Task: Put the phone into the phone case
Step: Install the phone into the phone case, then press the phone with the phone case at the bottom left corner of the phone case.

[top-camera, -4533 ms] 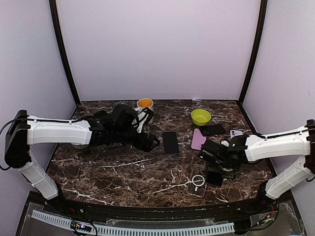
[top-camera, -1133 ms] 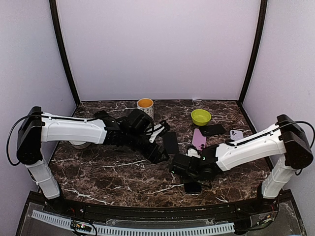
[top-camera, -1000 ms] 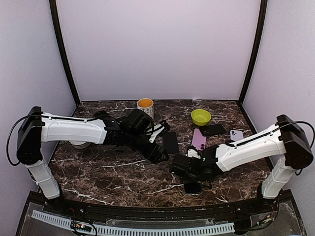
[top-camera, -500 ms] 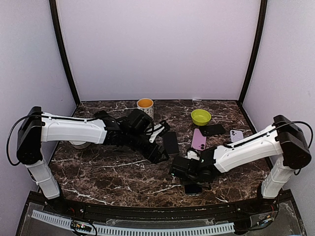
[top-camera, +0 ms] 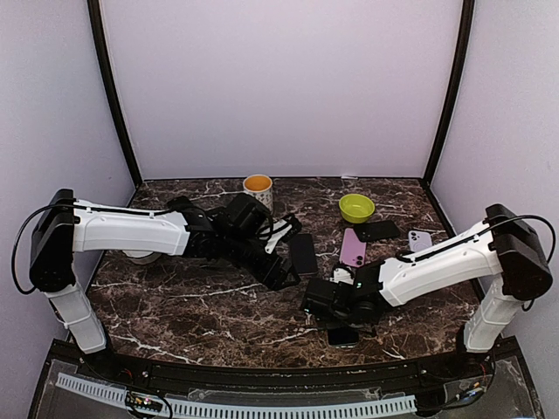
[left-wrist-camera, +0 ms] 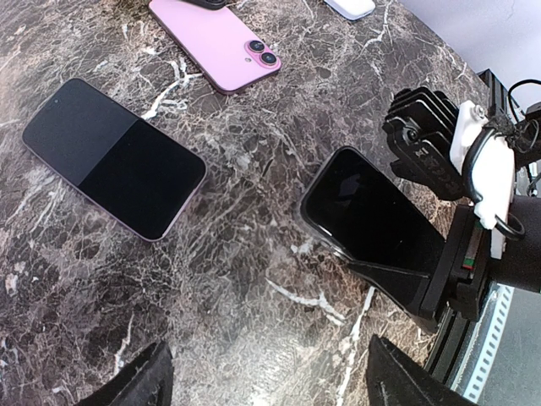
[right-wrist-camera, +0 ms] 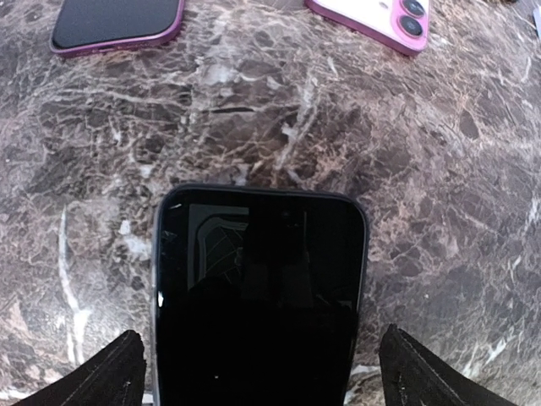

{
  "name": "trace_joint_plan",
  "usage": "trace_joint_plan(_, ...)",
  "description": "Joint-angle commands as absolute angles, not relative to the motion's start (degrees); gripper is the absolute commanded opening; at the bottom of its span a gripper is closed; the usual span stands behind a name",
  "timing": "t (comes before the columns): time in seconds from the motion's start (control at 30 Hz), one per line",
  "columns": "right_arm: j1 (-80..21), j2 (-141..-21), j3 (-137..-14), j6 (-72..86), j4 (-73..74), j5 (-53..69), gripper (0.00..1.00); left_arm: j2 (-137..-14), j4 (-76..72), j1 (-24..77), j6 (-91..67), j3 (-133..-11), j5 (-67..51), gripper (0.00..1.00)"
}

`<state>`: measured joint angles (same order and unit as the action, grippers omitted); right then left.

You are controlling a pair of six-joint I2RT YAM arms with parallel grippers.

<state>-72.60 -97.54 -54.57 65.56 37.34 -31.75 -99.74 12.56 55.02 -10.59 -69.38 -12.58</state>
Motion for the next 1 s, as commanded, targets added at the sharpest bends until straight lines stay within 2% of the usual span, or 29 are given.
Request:
trace_joint_plan(0.0,-73.17,-96.83,-56.56,64.87,39.23,-32.13,0.99,-98.37,13.58,54.95,-9.65,-70.84,-12.23,0.81)
trace_joint_plan(0.17,-73.02,-92.84,-57.74,60.69,39.43,-30.58,0.98,-98.28,13.62,55.00,-9.63,-70.84,-12.26,0.81)
trace_joint_plan(0.3,-71.12,-86.83,-55.25,57.67,37.52,-24.17,0.98,-98.20,13.61,54.96,-9.58,-70.84,-12.10,0.81)
trace_joint_plan(0.37,-69.89,-83.68,-53.53,57.44,36.59,-20.63,0.95,-98.22,13.62,54.95,-9.58,-70.84,-12.09,0.81)
trace_joint_plan(0.53,-66.77,-77.49,-47.55,59.43,35.67,-14.42,0.77,-98.41,13.70,55.06,-9.54,-70.77,-12.00,0.81)
trace_joint_plan(0.63,-65.49,-74.57,-43.01,61.38,34.34,-12.33,0.60,-98.79,13.83,55.02,-9.50,-70.84,-12.16,0.81)
trace_joint_plan(0.7,-65.07,-73.25,-40.43,61.95,31.78,-10.72,0.53,-98.95,13.88,55.04,-9.54,-70.84,-12.31,0.81)
trace_joint_plan(0.97,-64.77,-74.08,-34.85,61.81,24.24,-7.18,0.33,-99.42,13.93,55.04,-9.52,-71.01,-12.64,0.81)
